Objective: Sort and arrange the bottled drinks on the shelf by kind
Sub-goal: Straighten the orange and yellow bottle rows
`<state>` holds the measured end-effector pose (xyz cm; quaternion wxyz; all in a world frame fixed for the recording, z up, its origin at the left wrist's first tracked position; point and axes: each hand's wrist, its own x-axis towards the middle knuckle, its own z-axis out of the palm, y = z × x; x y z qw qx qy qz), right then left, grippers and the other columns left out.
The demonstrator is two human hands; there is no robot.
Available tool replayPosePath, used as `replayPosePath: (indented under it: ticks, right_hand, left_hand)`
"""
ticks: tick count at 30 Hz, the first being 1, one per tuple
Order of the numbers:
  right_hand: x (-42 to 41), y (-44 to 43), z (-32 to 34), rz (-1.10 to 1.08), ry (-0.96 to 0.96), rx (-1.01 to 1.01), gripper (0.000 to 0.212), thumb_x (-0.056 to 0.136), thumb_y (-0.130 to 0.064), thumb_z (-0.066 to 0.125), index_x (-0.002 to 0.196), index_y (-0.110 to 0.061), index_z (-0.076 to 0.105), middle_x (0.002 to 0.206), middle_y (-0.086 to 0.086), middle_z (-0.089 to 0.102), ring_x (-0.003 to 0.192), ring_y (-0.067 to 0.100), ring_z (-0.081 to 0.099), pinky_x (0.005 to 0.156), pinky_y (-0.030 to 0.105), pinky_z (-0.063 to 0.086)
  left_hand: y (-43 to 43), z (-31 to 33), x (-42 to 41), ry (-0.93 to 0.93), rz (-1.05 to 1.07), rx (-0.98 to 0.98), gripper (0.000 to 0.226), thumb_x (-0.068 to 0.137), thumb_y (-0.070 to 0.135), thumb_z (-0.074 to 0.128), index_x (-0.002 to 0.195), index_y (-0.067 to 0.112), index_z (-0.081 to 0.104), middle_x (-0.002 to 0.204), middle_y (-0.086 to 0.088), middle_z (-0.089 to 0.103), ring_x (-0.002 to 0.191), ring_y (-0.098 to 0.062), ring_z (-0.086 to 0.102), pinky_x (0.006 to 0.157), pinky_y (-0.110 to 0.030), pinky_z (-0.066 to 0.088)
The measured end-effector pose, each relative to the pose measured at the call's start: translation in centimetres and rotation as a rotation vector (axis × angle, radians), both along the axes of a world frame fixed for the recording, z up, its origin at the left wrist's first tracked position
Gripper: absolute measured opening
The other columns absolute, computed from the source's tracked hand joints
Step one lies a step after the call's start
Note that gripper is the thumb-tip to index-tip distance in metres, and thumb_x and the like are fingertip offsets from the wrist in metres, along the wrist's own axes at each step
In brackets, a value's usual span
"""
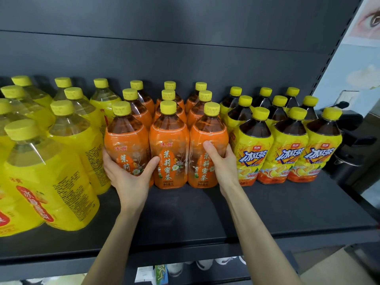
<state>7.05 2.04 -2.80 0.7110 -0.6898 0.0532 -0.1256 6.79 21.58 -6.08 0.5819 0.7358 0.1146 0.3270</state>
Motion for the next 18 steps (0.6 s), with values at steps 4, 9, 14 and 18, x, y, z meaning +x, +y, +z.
replayPosePath:
  ticks: [4,9,14,18]
  right_hand:
    - [0.1,0.2,-0.2,-0.02,-0.019,0.009,0.07,0.053,-0.069,0.071,0.115,-0.046,0.049,0.107,-0.021,0.063,0.093,-0.003,0.064,0.063,0.013,0.052]
    - [0.2,0.4,-0.1,-0.025,-0.047,-0.011,0.083,0.055,-0.068,0.069,0.128,-0.04,0.042,0.113,-0.019,0.058,0.101,0.0,0.059,0.07,0.015,0.049]
    - [-1.0,0.8,-0.8,-0.098,-0.096,-0.051,0.094,0.062,-0.059,0.072,0.143,-0.029,0.035,0.123,-0.015,0.053,0.105,-0.005,0.053,0.074,0.01,0.047]
    - [-3.0,1.6,-2.6,-0.163,-0.135,-0.194,0.098,0.072,-0.047,0.075,0.15,-0.028,0.02,0.139,-0.016,0.04,0.119,-0.01,0.043,0.091,0.003,0.039]
  left_hand:
    - [-0.1,-0.1,0.2,0.001,0.01,0.003,0.12,0.057,0.061,0.074,0.15,0.024,0.008,0.154,-0.007,0.021,0.142,-0.025,0.023,0.112,-0.055,0.028]
    - [0.1,0.0,0.1,0.01,0.002,0.016,0.121,0.058,0.062,0.073,0.151,0.023,0.005,0.155,-0.007,0.019,0.143,-0.024,0.021,0.113,-0.054,0.027]
    - [0.0,0.4,-0.5,0.014,-0.011,0.038,0.124,0.058,0.061,0.073,0.151,0.02,0.003,0.156,-0.008,0.016,0.144,-0.024,0.017,0.115,-0.053,0.024]
    - [-0.4,0.1,-1.7,0.016,0.015,0.052,0.125,0.057,0.061,0.073,0.152,0.02,0.003,0.156,-0.009,0.016,0.144,-0.024,0.017,0.116,-0.05,0.023]
